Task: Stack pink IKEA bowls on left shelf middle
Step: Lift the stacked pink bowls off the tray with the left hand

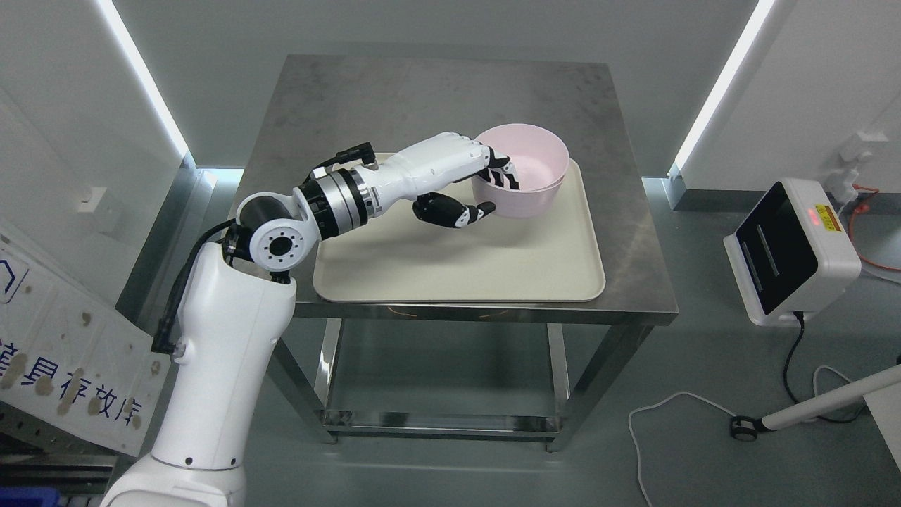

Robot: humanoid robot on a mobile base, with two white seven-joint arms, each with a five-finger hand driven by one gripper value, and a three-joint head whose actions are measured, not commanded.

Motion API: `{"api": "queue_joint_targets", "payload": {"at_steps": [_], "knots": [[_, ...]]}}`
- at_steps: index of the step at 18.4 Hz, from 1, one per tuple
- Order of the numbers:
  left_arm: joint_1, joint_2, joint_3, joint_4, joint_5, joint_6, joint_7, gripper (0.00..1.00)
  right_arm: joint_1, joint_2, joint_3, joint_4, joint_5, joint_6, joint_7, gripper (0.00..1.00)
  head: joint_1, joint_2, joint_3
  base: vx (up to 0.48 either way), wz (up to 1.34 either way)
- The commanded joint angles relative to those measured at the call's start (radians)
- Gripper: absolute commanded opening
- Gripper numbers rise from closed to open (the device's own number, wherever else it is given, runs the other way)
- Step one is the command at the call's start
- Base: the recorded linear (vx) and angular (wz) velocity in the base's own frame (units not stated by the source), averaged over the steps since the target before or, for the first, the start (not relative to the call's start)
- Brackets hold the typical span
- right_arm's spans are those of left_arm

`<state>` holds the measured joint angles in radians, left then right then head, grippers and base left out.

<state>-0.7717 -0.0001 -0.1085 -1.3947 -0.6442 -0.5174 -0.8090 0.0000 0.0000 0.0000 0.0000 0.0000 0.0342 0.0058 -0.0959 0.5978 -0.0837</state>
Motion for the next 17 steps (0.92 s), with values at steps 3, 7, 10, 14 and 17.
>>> {"api": "queue_joint_targets", "payload": {"at_steps": [3,7,10,14,17], "knots": [[0.025,0.018,0.363,-0.133,0.093,-0.073,-0.091,0.02,0.029,-0.017,-0.011,-0.034,0.0,0.001,0.0,1.0,0.0,0.0,0.0,0.0,0.0],[0.025,0.018,0.383,-0.144,0.15,-0.073,-0.093,0.02,0.029,-0.017,-0.011,-0.034,0.0,0.0,0.0,1.0,0.0,0.0,0.0,0.0,0.0],[0.046,0.023,0.391,-0.15,0.156,-0.073,-0.094,0.02,0.029,-0.017,-0.012,-0.034,0.0,0.001,0.0,1.0,0.0,0.0,0.0,0.0,0.0],[0.058,0.023,0.401,-0.156,0.164,-0.073,-0.096,0.02,0.029,-0.017,-0.011,-0.034,0.0,0.001,0.0,1.0,0.0,0.0,0.0,0.0,0.0],[0.061,0.022,0.4,-0.161,0.179,-0.073,-0.096,0.02,0.029,-0.017,-0.011,-0.034,0.0,0.0,0.0,1.0,0.0,0.0,0.0,0.0,0.0]]}}
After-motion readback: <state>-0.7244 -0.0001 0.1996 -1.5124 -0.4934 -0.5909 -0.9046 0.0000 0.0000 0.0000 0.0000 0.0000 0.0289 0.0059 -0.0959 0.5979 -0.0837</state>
